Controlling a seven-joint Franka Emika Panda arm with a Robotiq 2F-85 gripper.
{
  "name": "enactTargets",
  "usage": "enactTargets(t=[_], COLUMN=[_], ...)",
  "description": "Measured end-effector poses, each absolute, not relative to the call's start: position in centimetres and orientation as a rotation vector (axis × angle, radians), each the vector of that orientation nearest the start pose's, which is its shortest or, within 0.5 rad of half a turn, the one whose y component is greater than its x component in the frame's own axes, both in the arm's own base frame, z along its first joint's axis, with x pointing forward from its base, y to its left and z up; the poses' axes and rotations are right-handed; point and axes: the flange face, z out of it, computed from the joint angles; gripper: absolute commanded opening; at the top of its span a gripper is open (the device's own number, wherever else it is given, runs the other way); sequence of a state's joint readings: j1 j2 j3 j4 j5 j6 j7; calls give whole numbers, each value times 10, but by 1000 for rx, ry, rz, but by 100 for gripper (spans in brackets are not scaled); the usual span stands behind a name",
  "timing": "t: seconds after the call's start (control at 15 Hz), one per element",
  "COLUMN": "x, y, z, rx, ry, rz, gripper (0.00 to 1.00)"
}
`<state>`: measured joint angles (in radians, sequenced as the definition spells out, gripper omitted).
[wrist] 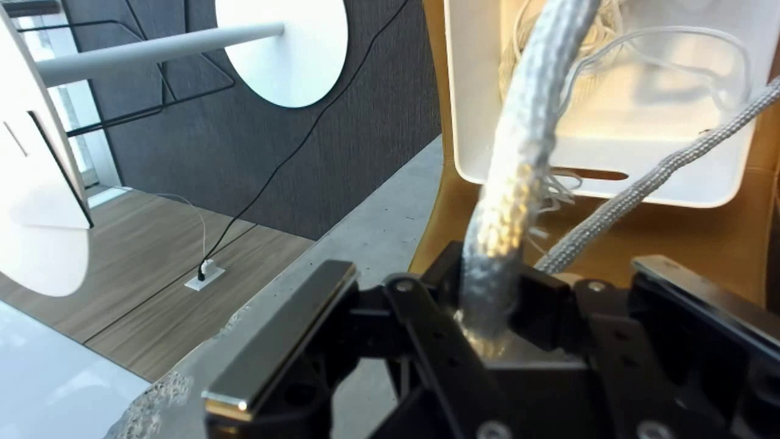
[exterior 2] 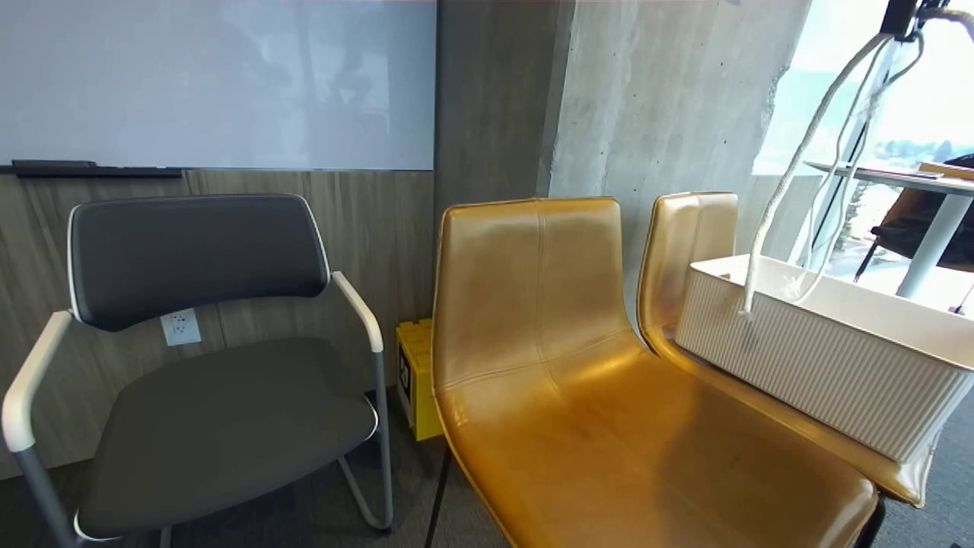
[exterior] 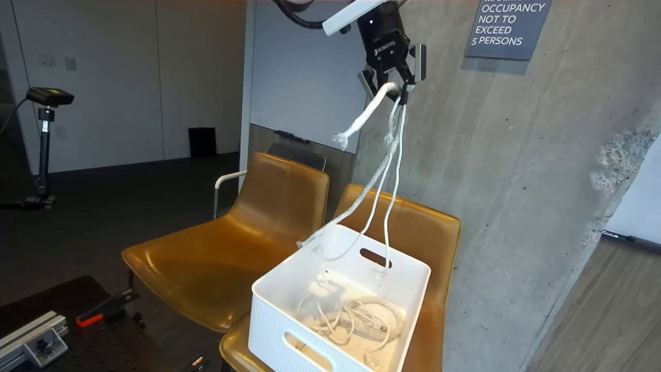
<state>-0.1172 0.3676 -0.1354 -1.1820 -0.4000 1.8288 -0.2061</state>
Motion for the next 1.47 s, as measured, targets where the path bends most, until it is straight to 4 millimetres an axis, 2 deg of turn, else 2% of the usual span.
enactTargets(t=[0.4,0.67,0.93,1.07,1.2,1.27,1.33,1.47], x=[662,651,636,627,622,621,620,620], y=[-210,-226,-234,-237,-238,-237,-235,-230], z=[532,474,419,396,384,381,379,375], rx=[-3604,-3567,-3518,-3493,-3472,-3465,-3459,-3449], ry=[-47,-50,-45,-37,-23,-20,-19,-27], rz=[-123,-22,69,103,123,124,120,125], gripper=[2,2,2,2,2,33,34,47])
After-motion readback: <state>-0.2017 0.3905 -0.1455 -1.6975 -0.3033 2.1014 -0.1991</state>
